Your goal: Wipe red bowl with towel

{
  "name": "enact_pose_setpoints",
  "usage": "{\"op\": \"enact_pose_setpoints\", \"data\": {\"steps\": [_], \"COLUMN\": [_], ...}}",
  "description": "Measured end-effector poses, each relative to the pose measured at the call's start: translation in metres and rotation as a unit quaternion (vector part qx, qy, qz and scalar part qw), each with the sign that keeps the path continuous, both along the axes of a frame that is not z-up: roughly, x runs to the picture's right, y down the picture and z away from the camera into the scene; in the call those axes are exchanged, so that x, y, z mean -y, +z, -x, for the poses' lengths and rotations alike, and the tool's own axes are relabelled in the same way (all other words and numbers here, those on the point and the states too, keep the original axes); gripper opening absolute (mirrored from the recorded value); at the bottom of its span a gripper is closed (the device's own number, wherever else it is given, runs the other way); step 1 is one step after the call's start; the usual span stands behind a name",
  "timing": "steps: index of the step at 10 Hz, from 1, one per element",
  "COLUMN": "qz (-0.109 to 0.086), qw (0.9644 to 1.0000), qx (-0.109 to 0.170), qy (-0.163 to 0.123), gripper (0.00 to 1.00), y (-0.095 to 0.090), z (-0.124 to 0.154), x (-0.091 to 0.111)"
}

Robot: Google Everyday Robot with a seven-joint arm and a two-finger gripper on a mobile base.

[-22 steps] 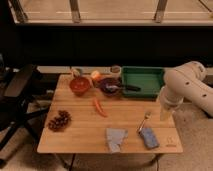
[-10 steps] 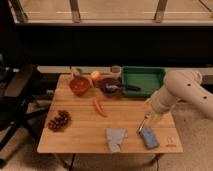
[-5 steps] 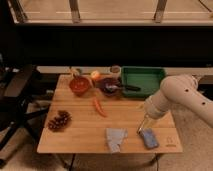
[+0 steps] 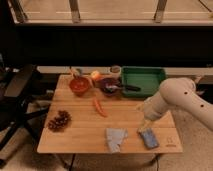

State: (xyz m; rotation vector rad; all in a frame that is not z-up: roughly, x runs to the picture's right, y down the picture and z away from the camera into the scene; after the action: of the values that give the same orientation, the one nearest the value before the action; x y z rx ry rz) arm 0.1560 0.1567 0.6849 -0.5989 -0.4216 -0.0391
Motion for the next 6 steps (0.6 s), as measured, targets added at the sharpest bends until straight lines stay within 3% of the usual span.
{"op": "enact_pose_setpoints", "data": {"steps": [4,6], "qz": [0.001,0.017], "qw": [0.9999,0.9996], "qx": [0.010,0.023], "qy": [0.002,0.001], "gripper": [0.65,0.65], "y": [0.023,0.043], "z": [0.055,0.073], "x": [-0.031,-0.053]}}
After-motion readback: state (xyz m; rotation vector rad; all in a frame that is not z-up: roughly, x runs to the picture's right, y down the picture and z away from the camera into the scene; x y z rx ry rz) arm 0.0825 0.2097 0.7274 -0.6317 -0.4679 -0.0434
